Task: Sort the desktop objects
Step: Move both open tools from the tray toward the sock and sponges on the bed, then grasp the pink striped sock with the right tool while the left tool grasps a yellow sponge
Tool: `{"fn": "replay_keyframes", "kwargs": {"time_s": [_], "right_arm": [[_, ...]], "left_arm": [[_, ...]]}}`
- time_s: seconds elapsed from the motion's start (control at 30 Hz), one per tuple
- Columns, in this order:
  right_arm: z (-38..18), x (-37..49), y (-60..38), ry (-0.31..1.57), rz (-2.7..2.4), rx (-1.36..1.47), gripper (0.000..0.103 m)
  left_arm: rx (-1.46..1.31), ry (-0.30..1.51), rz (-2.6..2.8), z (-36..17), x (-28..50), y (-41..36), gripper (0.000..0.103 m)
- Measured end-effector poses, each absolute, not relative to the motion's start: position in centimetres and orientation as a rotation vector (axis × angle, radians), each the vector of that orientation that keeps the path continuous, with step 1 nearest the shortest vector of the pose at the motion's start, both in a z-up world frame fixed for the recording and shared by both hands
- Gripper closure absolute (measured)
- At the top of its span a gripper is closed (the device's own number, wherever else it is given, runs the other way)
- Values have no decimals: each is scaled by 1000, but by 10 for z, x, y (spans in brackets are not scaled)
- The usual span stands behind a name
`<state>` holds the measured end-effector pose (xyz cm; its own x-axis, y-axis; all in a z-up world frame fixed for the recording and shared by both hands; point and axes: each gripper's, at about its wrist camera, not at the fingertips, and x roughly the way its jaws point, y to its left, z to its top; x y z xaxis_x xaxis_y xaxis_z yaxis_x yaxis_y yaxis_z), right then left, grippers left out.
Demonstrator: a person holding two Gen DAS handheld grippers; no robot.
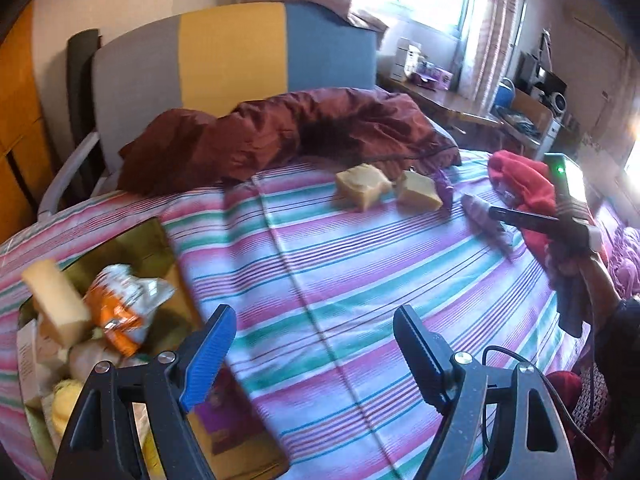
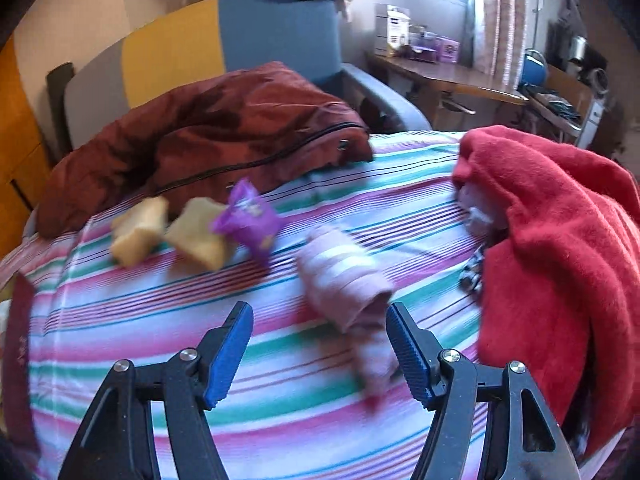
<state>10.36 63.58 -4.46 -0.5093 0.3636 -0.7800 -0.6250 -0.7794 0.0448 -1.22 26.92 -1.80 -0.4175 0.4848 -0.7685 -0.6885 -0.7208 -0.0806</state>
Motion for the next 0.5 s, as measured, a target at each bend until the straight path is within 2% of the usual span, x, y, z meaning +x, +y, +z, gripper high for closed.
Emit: {"fn": "replay_keyframes", "kwargs": {"time_s": [0.23,0.27,0.3,0.4,0.5], "right_arm": [[-69,95,664,429,2244,-1125,34],[-72,94,666,428,2245,-1141,36],[-74,94,666,429,2250,-1149,46],[-78,89,665,411,2254,-1187,60],[-77,88,664,410,2261,-1196,64]], "left_arm": [[-1009,402,2086,-18,-19,325,21],[-1001,411,2069,-18,-20,335,22],[-993,416,2055,-18,-20,343,22],[-955,439,2009,-19,-19,372,22],[-938,435,1968,-21,-21,395,23]]}}
